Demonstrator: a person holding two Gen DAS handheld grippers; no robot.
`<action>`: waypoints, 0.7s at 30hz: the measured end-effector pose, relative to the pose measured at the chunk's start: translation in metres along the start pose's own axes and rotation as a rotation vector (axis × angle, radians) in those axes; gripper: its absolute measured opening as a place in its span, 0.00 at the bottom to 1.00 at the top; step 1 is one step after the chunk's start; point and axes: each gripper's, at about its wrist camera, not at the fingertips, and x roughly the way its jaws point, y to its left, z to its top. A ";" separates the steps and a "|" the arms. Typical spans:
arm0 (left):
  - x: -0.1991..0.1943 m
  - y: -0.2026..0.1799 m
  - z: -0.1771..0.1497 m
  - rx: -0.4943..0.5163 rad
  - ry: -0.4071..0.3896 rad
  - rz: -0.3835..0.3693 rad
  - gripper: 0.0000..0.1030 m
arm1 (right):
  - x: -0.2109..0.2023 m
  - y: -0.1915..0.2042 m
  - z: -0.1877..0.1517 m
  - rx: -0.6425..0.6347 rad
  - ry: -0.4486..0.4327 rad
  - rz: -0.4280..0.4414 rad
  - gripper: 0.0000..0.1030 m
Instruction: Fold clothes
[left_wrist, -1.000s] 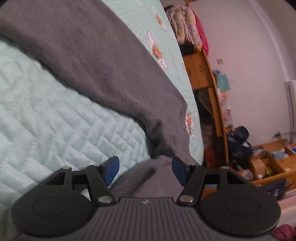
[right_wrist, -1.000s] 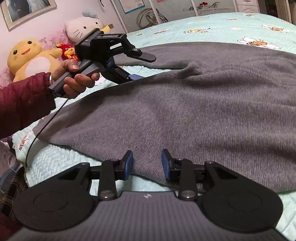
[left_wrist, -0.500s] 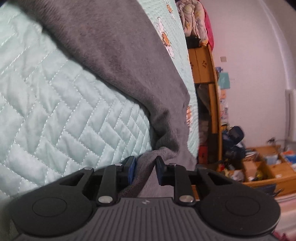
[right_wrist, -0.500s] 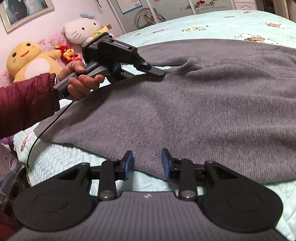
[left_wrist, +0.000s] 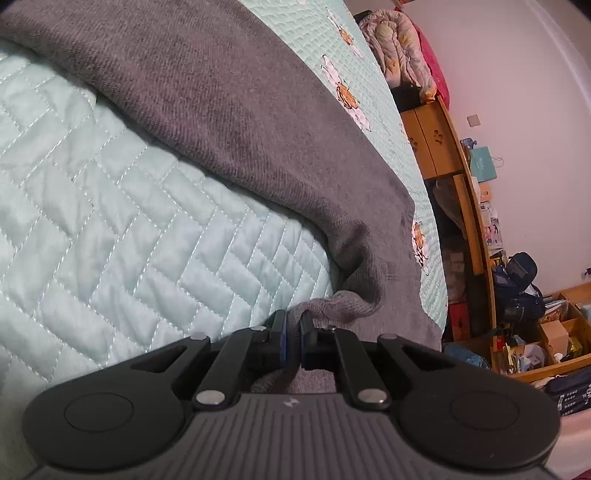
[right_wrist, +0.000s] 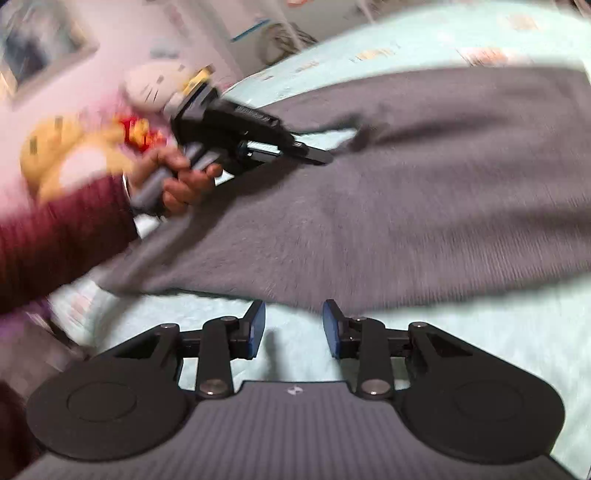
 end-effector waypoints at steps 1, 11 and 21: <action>0.001 0.000 0.000 -0.001 -0.002 0.001 0.07 | -0.004 -0.008 -0.005 0.061 -0.006 0.016 0.34; -0.001 0.004 -0.005 -0.045 -0.019 0.010 0.10 | 0.013 -0.041 -0.023 0.514 -0.223 0.105 0.34; -0.009 -0.020 -0.014 0.086 -0.010 0.056 0.08 | 0.011 -0.037 -0.024 0.546 -0.175 0.086 0.01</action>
